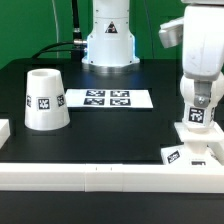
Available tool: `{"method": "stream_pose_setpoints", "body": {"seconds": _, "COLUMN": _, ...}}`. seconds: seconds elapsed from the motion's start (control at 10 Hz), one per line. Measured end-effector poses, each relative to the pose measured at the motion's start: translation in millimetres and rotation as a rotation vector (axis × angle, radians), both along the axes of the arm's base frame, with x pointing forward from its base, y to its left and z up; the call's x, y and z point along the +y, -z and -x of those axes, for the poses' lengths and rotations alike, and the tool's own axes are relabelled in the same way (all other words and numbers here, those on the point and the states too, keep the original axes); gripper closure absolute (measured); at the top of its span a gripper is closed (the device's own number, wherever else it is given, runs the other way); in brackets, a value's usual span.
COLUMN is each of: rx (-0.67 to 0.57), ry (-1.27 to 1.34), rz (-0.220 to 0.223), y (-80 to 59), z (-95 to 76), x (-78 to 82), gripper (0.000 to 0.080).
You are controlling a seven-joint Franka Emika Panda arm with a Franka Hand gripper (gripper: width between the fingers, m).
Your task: Assemble lamp
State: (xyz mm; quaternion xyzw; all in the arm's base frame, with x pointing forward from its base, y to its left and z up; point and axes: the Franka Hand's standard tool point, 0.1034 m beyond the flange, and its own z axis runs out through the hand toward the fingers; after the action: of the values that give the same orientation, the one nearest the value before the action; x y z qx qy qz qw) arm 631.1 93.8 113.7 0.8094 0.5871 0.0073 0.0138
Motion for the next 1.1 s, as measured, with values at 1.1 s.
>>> {"method": "stream_pose_setpoints", "body": {"seconds": 1.1, "rx": 0.016, "ry": -0.573, "rz": 0.072, "y": 2.4, "z": -0.4, "x": -8.1, "gripper": 0.0226}}
